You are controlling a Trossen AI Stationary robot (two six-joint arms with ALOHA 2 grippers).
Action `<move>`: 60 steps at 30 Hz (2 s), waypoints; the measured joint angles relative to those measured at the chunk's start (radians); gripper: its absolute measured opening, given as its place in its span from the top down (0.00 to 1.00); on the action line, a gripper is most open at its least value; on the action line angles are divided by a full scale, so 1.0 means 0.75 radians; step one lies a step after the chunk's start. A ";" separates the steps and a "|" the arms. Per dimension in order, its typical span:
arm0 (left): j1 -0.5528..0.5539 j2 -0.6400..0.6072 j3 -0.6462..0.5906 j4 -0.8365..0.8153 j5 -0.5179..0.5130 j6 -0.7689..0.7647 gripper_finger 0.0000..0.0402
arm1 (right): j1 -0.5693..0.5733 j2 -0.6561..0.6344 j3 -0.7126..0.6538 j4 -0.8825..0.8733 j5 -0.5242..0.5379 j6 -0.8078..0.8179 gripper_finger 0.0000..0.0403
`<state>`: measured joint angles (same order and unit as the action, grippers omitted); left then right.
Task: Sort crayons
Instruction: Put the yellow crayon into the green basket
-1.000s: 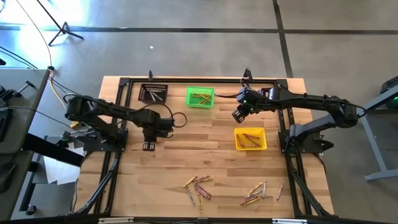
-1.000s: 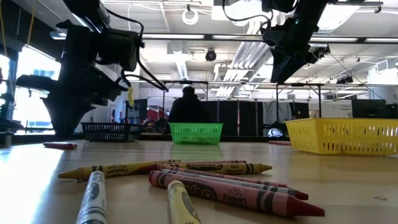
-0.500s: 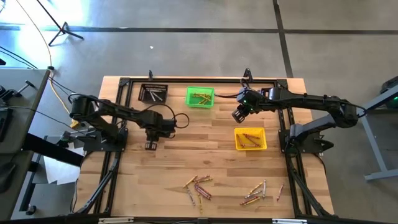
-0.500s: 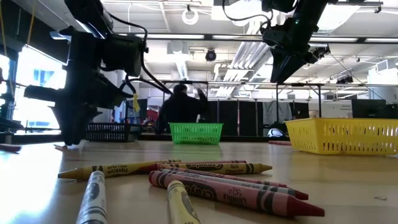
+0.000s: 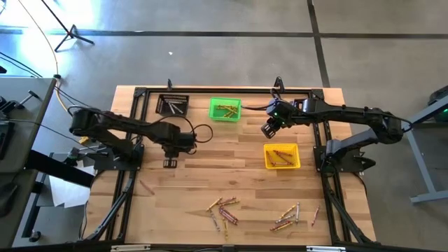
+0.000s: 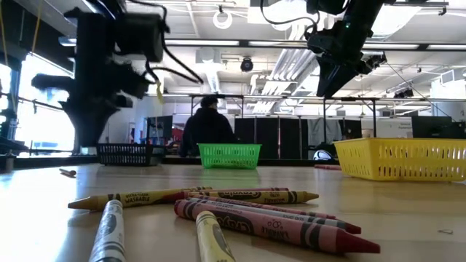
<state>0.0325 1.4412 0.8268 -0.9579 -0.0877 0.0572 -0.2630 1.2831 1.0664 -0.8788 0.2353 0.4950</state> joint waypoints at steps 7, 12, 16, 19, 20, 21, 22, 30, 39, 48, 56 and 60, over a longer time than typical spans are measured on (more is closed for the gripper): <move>-0.094 -0.097 -0.037 -0.009 0.144 0.050 0.82 | 0.000 0.000 0.000 0.000 -0.002 0.002 0.71; -0.120 -0.068 -0.082 0.062 0.136 0.145 0.82 | 0.000 0.000 0.000 0.001 -0.003 0.002 0.71; -0.123 -0.024 -0.082 0.083 0.136 0.208 0.82 | 0.000 0.000 0.000 0.008 -0.004 0.002 0.71; -0.123 0.015 -0.082 0.101 0.136 0.261 0.82 | 0.000 0.000 0.000 0.009 -0.004 0.004 0.71; -0.123 0.028 -0.082 0.098 0.135 0.275 0.82 | 0.000 0.000 0.000 0.009 -0.004 0.008 0.71; -0.123 0.043 -0.082 0.103 0.135 0.289 0.82 | 0.000 0.000 0.000 0.005 -0.004 0.020 0.71; -0.123 0.063 -0.082 0.112 0.130 0.304 0.82 | 0.000 0.000 0.000 0.000 -0.005 0.031 0.71; -0.123 0.188 -0.078 0.164 0.065 0.324 0.82 | 0.000 0.000 0.000 -0.007 -0.005 0.032 0.71; -0.123 0.209 -0.078 0.188 0.065 0.212 0.82 | 0.000 0.000 0.000 -0.015 -0.004 0.029 0.71; -0.110 0.220 -0.023 0.200 0.130 0.058 0.98 | 0.000 0.000 0.000 -0.021 -0.005 0.039 0.71; -0.025 0.214 0.276 0.247 0.020 0.126 0.99 | 0.000 0.000 0.000 -0.019 -0.008 0.042 0.71; 0.064 0.214 0.431 0.440 -0.046 0.326 0.99 | 0.001 0.000 0.000 -0.009 -0.010 0.047 0.71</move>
<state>0.0804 1.6016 1.1498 -0.6277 -0.1219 0.3017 -0.2626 1.2831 1.0664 -0.8852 0.2279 0.5302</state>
